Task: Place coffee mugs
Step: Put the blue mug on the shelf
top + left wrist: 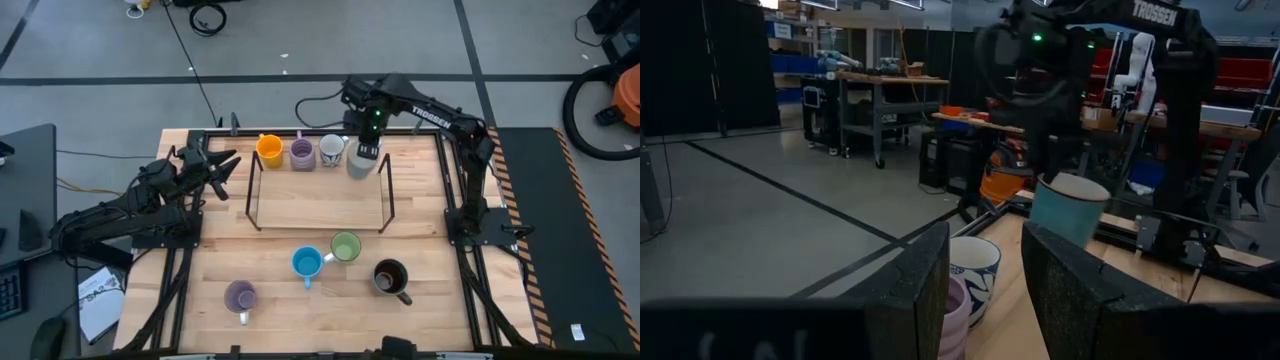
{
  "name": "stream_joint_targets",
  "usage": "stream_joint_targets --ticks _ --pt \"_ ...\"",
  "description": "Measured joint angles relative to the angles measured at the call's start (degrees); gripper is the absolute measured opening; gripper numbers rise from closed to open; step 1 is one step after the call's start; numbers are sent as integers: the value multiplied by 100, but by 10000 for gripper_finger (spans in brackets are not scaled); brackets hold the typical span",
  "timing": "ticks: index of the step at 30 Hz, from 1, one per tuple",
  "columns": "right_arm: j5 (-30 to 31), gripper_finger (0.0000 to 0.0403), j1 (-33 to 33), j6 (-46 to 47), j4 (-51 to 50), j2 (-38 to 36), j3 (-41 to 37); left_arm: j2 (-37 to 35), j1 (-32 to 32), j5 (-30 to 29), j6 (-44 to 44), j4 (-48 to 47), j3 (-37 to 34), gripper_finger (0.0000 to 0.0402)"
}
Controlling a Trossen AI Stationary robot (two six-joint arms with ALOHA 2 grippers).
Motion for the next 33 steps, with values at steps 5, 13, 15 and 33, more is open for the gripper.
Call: stream_joint_targets --ticks 5,13,15,33 --pt "2 37 285 99 7 -1 -41 0 0 -1 -4 -8 0 135" --pt "12 37 633 253 -70 -2 -415 2 -2 -3 -35 -160 95 135" --pt "55 37 678 256 -61 -2 -485 0 -1 -3 -35 -193 171 135" --pt "108 37 710 -83 449 -9 -1099 2 -2 -5 -11 -535 391 135"
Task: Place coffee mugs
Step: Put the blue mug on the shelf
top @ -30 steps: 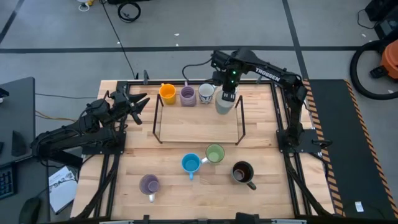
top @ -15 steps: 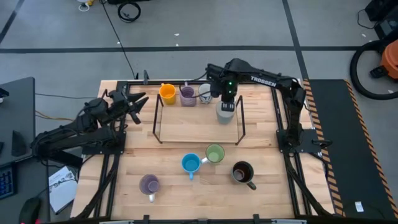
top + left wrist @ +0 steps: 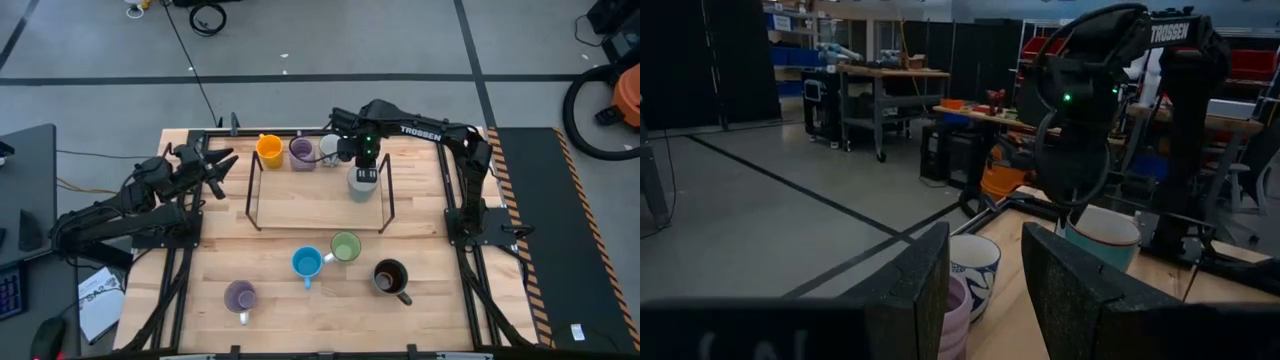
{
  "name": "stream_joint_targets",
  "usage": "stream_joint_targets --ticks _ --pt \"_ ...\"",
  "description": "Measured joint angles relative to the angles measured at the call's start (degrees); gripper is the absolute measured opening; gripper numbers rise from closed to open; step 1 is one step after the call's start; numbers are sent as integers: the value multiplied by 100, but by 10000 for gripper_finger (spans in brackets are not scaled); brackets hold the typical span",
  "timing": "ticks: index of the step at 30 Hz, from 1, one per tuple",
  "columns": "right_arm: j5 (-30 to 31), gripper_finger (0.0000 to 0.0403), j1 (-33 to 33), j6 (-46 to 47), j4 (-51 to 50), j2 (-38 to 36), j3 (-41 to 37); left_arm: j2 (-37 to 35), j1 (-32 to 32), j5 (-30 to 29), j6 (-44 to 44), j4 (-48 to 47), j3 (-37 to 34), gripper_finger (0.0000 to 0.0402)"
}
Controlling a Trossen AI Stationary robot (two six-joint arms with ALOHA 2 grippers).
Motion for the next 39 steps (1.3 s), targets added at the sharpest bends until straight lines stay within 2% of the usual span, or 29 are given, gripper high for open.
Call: stream_joint_targets --ticks 22,39 --pt "-66 49 -168 -60 112 2 -11 -1 2 2 1 -107 0 135" --pt "116 114 -169 -58 77 11 43 -2 0 2 2 -116 0 135"
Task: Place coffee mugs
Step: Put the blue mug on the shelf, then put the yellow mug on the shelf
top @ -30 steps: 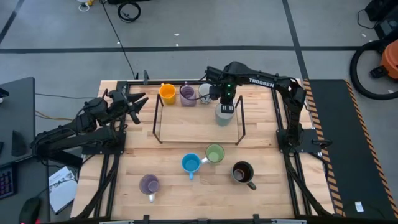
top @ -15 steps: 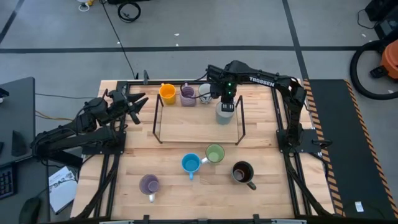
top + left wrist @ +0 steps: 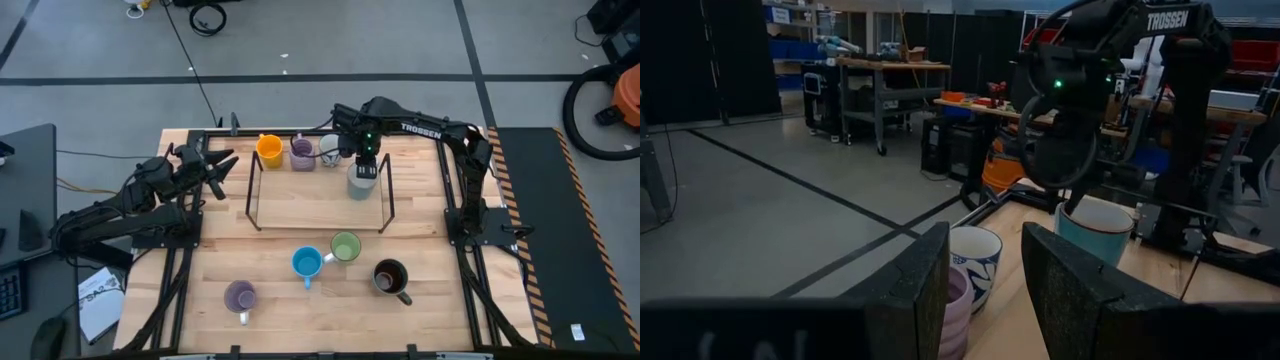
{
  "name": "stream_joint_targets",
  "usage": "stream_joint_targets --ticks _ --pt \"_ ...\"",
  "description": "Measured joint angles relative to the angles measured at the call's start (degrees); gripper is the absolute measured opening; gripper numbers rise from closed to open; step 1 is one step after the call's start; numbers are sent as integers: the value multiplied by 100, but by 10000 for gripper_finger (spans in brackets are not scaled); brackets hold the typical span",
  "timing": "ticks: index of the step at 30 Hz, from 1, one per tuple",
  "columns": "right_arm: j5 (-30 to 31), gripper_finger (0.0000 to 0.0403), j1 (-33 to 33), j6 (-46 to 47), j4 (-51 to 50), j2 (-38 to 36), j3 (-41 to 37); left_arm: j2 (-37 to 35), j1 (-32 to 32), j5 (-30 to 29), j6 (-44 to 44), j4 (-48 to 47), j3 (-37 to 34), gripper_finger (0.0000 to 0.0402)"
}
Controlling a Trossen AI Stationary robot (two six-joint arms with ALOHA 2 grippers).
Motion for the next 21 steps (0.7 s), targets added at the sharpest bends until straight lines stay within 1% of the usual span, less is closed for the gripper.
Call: stream_joint_targets --ticks 7,10,13,18,21 --pt "-2 122 0 2 -120 0 162 0 0 2 -16 -47 0 135" --pt "-2 126 0 31 -161 0 295 43 2 2 -31 -223 41 135" --pt "-2 133 0 48 -220 0 452 231 2 -6 -37 -484 278 135" --pt "7 151 0 111 -364 0 746 699 2 -13 127 -908 905 135" --pt "191 158 16 291 -485 0 963 1053 2 -5 150 -1108 1294 135"
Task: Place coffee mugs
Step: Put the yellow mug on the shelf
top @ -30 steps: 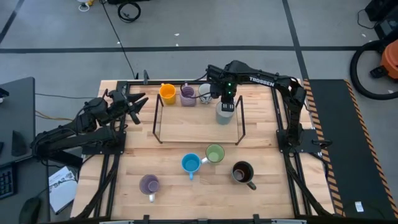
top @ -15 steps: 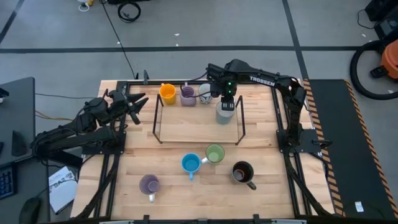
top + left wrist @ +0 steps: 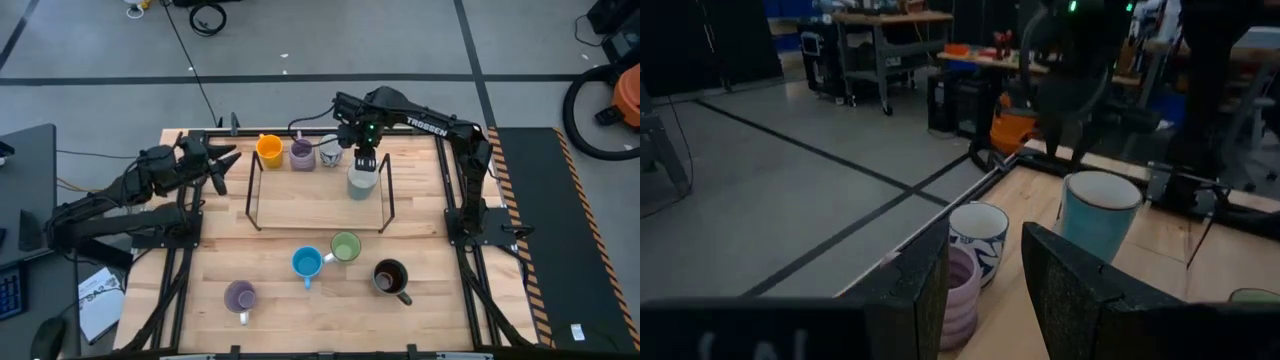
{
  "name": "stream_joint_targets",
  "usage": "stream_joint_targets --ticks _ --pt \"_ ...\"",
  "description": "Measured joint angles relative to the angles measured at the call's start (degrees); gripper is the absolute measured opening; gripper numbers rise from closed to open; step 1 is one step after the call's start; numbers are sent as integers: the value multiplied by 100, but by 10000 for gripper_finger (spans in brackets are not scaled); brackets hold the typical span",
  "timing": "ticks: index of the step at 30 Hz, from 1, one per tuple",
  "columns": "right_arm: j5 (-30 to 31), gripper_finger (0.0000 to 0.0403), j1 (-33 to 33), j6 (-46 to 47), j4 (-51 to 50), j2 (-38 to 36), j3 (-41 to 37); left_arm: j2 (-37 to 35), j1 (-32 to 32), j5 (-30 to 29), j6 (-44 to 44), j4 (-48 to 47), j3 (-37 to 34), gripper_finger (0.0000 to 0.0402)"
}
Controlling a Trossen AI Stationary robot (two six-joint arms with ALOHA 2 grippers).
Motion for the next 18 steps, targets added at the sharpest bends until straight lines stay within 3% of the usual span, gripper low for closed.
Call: stream_joint_targets --ticks 10,18 --pt "211 157 300 604 133 -316 202 1181 0 364 10 -1117 1359 135" --pt "217 157 1016 831 245 -858 202 1348 -7 424 158 -1595 1787 135"
